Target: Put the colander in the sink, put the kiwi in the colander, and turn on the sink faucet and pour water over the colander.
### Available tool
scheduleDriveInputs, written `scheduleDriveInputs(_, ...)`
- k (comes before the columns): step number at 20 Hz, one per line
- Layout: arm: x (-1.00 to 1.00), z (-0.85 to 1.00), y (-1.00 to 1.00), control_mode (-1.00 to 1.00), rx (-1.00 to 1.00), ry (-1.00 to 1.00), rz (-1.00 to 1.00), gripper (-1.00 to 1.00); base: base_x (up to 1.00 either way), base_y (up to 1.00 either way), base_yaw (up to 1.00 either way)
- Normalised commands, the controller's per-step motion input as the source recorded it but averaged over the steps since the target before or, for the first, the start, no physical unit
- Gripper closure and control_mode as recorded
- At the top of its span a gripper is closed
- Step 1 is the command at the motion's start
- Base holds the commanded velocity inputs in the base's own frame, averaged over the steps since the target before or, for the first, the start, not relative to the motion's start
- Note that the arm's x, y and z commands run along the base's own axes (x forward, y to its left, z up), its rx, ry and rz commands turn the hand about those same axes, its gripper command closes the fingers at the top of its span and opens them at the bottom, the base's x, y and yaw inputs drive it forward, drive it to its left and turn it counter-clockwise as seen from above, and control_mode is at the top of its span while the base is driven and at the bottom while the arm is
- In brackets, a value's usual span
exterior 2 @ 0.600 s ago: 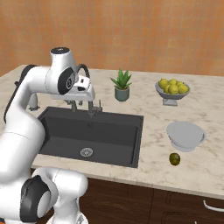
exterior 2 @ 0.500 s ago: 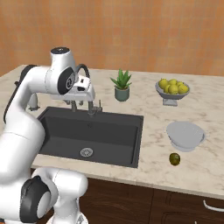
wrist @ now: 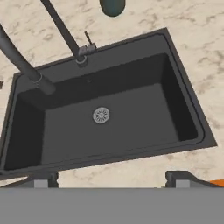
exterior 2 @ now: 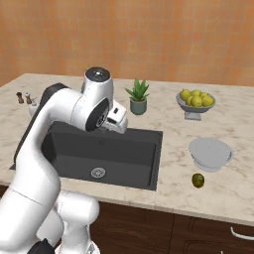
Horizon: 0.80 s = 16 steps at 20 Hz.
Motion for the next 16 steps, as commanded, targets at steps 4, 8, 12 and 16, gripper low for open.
scheduleDriveInputs(4,-0.29,-0.14,-0.89,-1.0,0.24,-0.01,-0.5,-1.0,0.0,0.0,0.0)
scheduleDriveInputs(8,-0.06,-0.09,-0.84,-1.0,0.2,-0.06,-0.46,-1.0,0.0,0.0,0.0)
scheduleDriveInputs(12,0.0,-0.06,-0.66,-1.0,0.13,-0.04,-0.33,-1.0,0.0,0.0,0.0)
scheduleDriveInputs(16,0.0,-0.23,-0.82,-1.0,0.12,0.01,-0.27,-1.0,0.0,0.0,0.0)
